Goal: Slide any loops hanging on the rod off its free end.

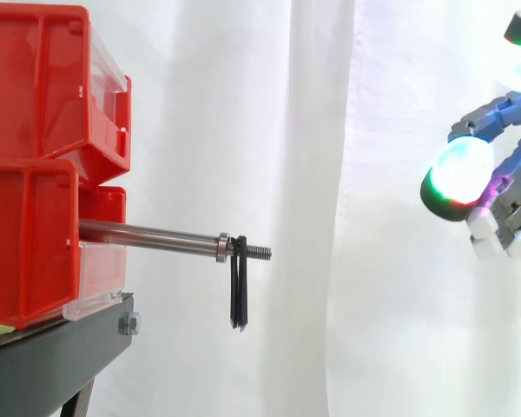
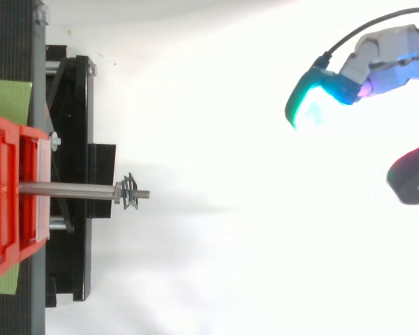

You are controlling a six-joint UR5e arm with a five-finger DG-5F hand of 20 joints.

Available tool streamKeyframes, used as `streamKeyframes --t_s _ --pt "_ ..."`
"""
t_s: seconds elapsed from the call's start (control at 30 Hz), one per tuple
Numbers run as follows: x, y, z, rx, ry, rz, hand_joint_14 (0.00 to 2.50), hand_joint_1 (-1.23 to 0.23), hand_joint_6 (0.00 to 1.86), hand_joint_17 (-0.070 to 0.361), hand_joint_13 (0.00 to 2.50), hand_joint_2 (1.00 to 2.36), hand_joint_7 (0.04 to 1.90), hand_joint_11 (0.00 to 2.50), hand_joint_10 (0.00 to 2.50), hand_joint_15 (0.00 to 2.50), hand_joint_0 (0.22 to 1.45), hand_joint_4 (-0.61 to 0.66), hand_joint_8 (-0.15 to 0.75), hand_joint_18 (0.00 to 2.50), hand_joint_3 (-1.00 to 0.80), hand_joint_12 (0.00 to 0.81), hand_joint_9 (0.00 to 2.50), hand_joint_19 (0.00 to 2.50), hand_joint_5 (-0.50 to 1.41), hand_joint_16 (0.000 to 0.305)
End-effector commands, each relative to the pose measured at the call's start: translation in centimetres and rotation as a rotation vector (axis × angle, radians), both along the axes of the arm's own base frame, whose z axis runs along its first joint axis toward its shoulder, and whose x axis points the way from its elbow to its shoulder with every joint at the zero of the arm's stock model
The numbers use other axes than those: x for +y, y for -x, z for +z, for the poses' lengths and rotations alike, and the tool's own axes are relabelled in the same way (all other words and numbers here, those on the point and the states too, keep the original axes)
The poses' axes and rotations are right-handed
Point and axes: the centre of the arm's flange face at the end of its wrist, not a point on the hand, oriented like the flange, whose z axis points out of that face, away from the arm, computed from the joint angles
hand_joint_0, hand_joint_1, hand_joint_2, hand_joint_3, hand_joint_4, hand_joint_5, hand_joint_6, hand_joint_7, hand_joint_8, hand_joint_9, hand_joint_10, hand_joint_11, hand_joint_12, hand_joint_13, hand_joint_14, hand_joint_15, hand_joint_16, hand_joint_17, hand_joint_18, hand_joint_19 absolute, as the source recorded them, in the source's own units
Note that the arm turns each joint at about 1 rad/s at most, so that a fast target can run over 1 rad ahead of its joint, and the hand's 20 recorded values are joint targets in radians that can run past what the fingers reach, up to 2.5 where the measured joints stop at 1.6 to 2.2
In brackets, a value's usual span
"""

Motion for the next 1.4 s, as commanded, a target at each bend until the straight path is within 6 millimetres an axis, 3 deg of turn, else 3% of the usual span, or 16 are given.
streamKeyframes --t_s 0.0,0.23,0.47,0.77,0.93,1.37 --pt "0.6 -0.5 -0.2 0.001 0.111 0.015 0.0 -0.4 0.5 0.106 0.68 1.01 0.93 0.15 0.01 0.1 0.53 0.19 0.28 0.61 -0.42 0.318 0.71 0.37 -0.19 0.047" --pt "1.8 -0.8 -2.8 0.044 0.249 0.059 0.0 -0.41 0.5 0.105 0.7 1.01 0.93 0.16 0.01 0.11 0.53 0.19 0.283 0.63 -0.42 0.315 0.71 0.38 -0.19 0.047" --pt "3.4 -1.1 -5.8 -0.098 0.218 0.031 0.0 -0.41 0.5 0.105 0.7 1.01 0.93 0.15 0.01 0.11 0.53 0.19 0.28 0.64 -0.42 0.315 0.71 0.38 -0.19 0.046" --pt "4.9 -1.3 -6.4 -0.131 0.3 0.023 0.0 -0.43 0.5 0.104 0.71 1.01 0.93 0.16 0.01 0.11 0.53 0.19 0.281 0.64 -0.42 0.312 0.71 0.39 -0.19 0.046" --pt "6.1 -2.9 -11.8 -0.085 0.362 0.041 0.0 -0.43 0.5 0.104 0.71 1.01 0.93 0.16 0.01 0.11 0.53 0.19 0.281 0.64 -0.42 0.313 0.71 0.39 -0.19 0.046" --pt "6.7 -5.6 -15.7 -0.205 0.327 -0.039 0.0 -0.44 0.5 0.103 0.72 1.01 0.93 0.16 0.01 0.12 0.53 0.19 0.276 0.65 -0.42 0.309 0.71 0.39 -0.18 0.046"
